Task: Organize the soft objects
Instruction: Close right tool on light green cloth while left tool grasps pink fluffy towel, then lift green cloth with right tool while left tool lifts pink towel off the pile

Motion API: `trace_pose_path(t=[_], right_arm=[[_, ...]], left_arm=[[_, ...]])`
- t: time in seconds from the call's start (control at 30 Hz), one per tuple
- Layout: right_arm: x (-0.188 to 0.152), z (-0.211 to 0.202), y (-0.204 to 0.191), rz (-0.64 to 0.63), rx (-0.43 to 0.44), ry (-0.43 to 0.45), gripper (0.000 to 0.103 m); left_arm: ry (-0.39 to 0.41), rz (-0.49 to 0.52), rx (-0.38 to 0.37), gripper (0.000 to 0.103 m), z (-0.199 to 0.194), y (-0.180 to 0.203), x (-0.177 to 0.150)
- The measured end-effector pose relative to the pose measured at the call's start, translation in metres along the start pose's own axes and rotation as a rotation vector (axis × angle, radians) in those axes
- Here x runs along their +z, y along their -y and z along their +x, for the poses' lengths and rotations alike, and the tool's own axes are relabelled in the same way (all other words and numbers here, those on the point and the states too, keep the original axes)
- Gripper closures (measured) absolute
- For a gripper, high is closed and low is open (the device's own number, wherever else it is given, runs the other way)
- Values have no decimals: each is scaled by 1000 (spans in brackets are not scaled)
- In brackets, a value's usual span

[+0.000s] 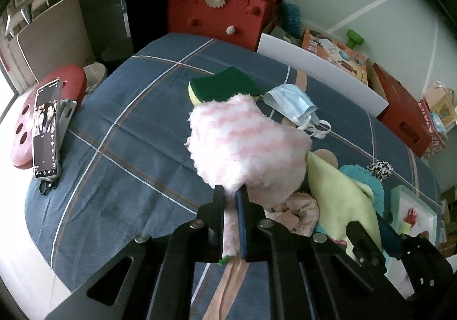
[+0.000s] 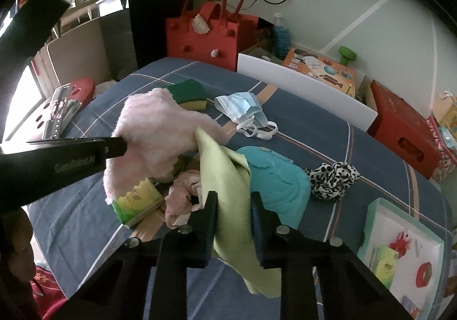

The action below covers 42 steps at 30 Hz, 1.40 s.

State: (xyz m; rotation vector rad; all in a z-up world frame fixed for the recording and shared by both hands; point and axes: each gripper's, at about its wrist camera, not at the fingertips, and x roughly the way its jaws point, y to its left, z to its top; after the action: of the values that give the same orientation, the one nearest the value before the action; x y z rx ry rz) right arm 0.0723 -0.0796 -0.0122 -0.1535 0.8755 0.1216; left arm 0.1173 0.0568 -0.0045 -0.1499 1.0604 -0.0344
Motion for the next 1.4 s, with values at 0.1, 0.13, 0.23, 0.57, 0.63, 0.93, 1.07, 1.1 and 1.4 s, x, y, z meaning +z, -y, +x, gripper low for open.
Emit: trace_pose_path(t=[0.1,0.13,0.23,0.57,0.63,0.93,1.07,1.1,1.4], right_arm=[[0,0,-1,3,8,0,85],[0,0,-1,6,12,1,85],[0,-2,0,13,16,3,86],[2,-7,4,32,39,14,89],[3,-12,5,38,43,30,89],[7,-39,17,81,59,102,90],[9,-54,24,97,53,143,90],[10,-57,26,102,51,151,90],[10,-78,51,162,13,200,90]], left_arm=[[2,-1,-3,95,0,0,0],[3,-2,-3,96,0,0,0],[9,-7,-4,96,-1,-1,0],[36,-16,-13,96,-9,-3,1],[63,-19,-17,96,-16,-3,3],[168,-27,-68,97,-53,-5,6],[225,-31,-99,97,-72,-6,7],[239,-31,-108,97,-77,-6,7],[357,-13,-166,98,-113,2,5]])
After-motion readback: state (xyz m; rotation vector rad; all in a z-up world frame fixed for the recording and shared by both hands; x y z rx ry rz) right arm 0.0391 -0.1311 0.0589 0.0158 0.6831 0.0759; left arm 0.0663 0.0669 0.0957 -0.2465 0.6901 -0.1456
